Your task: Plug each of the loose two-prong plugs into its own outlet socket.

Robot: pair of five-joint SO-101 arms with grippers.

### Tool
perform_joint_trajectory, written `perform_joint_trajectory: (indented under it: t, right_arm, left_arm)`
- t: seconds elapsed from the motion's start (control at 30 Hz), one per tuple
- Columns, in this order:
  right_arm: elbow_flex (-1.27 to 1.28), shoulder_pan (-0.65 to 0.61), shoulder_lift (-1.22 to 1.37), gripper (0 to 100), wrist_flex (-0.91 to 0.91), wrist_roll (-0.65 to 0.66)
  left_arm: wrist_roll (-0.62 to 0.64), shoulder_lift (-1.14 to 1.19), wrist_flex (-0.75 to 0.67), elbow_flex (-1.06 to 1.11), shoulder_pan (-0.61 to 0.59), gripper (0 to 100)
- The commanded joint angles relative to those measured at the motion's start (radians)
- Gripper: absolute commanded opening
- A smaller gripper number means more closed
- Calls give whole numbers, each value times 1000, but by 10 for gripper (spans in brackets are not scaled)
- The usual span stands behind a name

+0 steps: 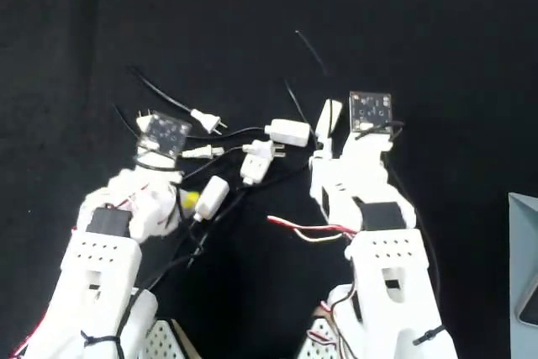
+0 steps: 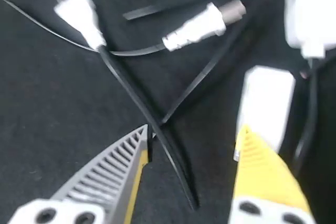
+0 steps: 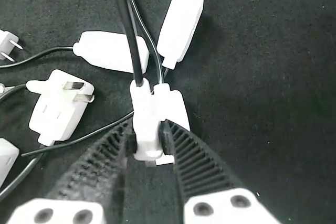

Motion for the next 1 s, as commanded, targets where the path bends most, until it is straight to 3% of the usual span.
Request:
perform_joint_trajectory:
  t: [0.0, 0.17, 0.3, 0.5, 0.8, 0.97]
  right_arm:
    - [-7, 8, -21, 11, -18, -8]
    - [-7, 8, -21, 11, -18, -8]
    - [-7, 8, -19, 11, -18, -8]
    - [-7, 8, -19, 11, -18, -8]
    - [-7, 8, -19, 11, -18, -8]
    - [-7, 8, -19, 11, -18, -8]
  left_arm:
    - [8, -15, -5, -36, 2, 265]
    - [63, -15, 103, -127, 137, 266]
    - [115, 20, -2, -77, 196, 267]
    - [114, 180, -215, -18, 101, 268]
    - [66, 436, -216, -154, -56, 268]
    - [66, 427, -190, -182, -58, 264]
